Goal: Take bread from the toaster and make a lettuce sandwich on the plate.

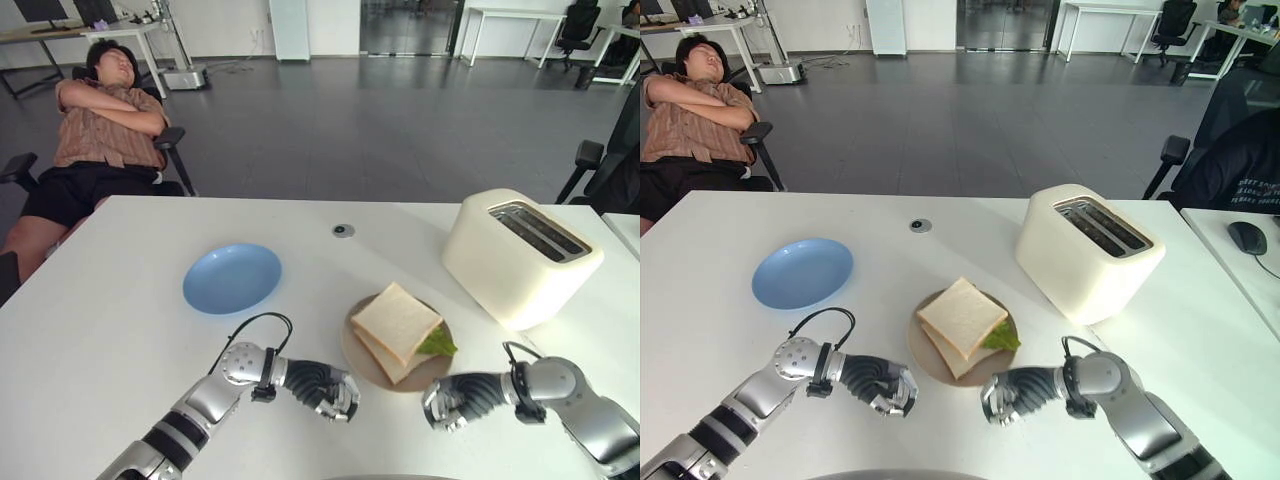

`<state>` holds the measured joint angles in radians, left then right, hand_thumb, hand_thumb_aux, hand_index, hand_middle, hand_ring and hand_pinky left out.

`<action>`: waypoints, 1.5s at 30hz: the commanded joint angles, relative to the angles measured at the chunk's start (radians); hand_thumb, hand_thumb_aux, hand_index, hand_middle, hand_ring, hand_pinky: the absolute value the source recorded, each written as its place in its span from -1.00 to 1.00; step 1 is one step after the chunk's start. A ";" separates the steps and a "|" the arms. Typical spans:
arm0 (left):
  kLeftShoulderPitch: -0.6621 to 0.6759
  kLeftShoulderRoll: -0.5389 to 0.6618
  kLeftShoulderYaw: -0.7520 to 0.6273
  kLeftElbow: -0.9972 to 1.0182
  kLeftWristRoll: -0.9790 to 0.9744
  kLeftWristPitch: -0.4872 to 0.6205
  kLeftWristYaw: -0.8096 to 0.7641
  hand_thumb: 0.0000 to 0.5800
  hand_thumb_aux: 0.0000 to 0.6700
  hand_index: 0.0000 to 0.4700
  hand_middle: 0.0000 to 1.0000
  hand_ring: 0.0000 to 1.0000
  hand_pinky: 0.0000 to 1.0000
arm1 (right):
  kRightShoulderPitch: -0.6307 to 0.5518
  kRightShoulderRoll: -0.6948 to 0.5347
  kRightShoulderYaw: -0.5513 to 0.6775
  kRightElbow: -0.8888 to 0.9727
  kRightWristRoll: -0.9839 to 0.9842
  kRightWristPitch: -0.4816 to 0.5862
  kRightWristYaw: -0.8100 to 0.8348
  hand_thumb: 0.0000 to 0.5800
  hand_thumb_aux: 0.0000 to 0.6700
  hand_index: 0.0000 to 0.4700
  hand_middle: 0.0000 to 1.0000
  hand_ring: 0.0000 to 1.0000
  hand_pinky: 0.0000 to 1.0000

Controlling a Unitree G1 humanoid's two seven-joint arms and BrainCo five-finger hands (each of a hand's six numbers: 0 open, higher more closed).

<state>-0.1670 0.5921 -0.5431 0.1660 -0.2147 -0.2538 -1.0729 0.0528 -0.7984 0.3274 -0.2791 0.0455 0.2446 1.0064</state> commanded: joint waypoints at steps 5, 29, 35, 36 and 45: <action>-0.204 -0.219 0.108 0.505 0.076 -0.160 0.085 1.00 1.00 1.00 1.00 1.00 1.00 | -0.286 0.203 -0.033 0.434 -0.060 -0.169 -0.166 1.00 1.00 1.00 1.00 1.00 1.00; -0.096 -0.423 0.580 -0.084 -0.230 -0.077 0.453 -1.00 -1.00 -1.00 -1.00 -1.00 -1.00 | -0.208 0.613 -0.311 0.082 0.098 -0.451 -0.657 -1.00 -1.00 -1.00 -1.00 -1.00 -1.00; -0.039 -0.527 0.539 -0.226 -0.087 -0.019 0.689 -1.00 -1.00 -1.00 -1.00 -1.00 -1.00 | -0.208 0.808 -0.329 0.131 -0.016 -0.564 -0.931 -1.00 -1.00 -1.00 -1.00 -1.00 -1.00; -0.032 -0.531 0.536 -0.233 -0.053 -0.019 0.717 -1.00 -1.00 -1.00 -1.00 -1.00 -1.00 | -0.209 0.805 -0.320 0.140 -0.040 -0.577 -0.939 -1.00 -1.00 -1.00 -1.00 -1.00 -1.00; 0.006 -0.599 0.556 -0.242 -0.153 -0.008 0.727 -1.00 -1.00 -1.00 -1.00 -1.00 -1.00 | -0.195 0.813 -0.361 0.108 0.078 -0.580 -0.937 -1.00 -1.00 -1.00 -1.00 -1.00 -1.00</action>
<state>-0.1692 -0.0085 0.0107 -0.0679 -0.3608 -0.2670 -0.3382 -0.1512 0.0186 -0.0265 -0.1574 0.1040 -0.3417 0.0674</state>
